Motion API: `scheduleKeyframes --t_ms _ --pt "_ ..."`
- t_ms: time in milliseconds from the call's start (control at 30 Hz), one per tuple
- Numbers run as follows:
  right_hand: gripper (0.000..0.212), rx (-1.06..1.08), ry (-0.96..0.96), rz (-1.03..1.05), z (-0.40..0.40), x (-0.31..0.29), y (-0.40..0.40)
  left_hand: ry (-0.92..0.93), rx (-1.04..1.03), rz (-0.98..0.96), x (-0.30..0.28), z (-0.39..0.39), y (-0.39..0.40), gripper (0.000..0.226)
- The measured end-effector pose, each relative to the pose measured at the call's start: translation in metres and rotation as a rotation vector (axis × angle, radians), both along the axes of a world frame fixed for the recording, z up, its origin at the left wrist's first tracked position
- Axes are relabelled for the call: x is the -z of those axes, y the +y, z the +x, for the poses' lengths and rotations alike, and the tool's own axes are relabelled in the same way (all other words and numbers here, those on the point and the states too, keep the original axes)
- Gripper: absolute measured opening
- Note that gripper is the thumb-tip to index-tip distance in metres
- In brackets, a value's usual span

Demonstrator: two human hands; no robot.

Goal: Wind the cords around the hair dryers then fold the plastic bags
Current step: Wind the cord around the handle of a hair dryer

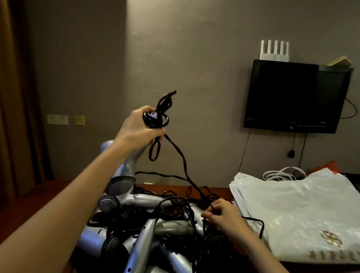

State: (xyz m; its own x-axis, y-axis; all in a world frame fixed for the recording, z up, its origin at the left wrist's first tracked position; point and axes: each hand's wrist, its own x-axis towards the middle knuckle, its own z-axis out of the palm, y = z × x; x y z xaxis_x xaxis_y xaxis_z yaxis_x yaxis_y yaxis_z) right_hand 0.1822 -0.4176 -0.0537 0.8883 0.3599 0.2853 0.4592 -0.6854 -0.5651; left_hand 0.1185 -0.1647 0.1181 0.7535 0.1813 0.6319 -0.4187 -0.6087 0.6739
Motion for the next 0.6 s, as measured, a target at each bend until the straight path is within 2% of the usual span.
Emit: scheduleKeyframes --t_ms 100,200,233,267,300,333,367,433,500,533,600 --pt "0.018 -0.002 -0.025 0.185 -0.001 -0.014 0.001 0.076 0.029 0.085 0.013 0.002 -0.002 0.032" --pt "0.024 0.039 0.085 0.408 0.003 -0.043 -0.004 0.14 0.074 0.134 0.036 0.006 -0.012 0.034" --pt "0.021 0.089 0.071 0.361 0.008 -0.05 -0.01 0.158 0.084 0.166 0.043 0.007 -0.015 0.035" --pt "0.015 0.154 0.038 0.201 0.01 -0.057 -0.015 0.178 0.09 0.19 0.048 0.009 -0.019 0.036" --pt "0.02 0.171 0.004 0.02 0.008 -0.063 -0.018 0.2 0.096 0.205 0.053 0.01 -0.023 0.036" --pt "0.035 0.113 -0.024 -0.079 0.002 -0.07 -0.017 0.216 0.108 0.216 0.057 0.012 -0.028 0.036" --pt "0.049 0.0 -0.021 -0.061 -0.007 -0.078 -0.013 0.22 0.122 0.225 0.059 0.014 -0.034 0.035" --pt "0.061 -0.227 0.081 0.105 -0.032 -0.097 0.004 0.198 0.145 0.249 0.06 0.015 -0.046 0.033" --pt "0.044 -0.357 0.192 0.217 -0.046 -0.108 0.019 0.168 0.166 0.283 0.059 0.015 -0.057 0.029" --pt "0.036 -0.358 0.216 0.281 -0.047 -0.11 0.023 0.163 0.178 0.307 0.06 0.015 -0.062 0.029" --pt "0.037 -0.268 0.213 0.406 -0.044 -0.11 0.026 0.176 0.191 0.38 0.063 0.016 -0.069 0.038"
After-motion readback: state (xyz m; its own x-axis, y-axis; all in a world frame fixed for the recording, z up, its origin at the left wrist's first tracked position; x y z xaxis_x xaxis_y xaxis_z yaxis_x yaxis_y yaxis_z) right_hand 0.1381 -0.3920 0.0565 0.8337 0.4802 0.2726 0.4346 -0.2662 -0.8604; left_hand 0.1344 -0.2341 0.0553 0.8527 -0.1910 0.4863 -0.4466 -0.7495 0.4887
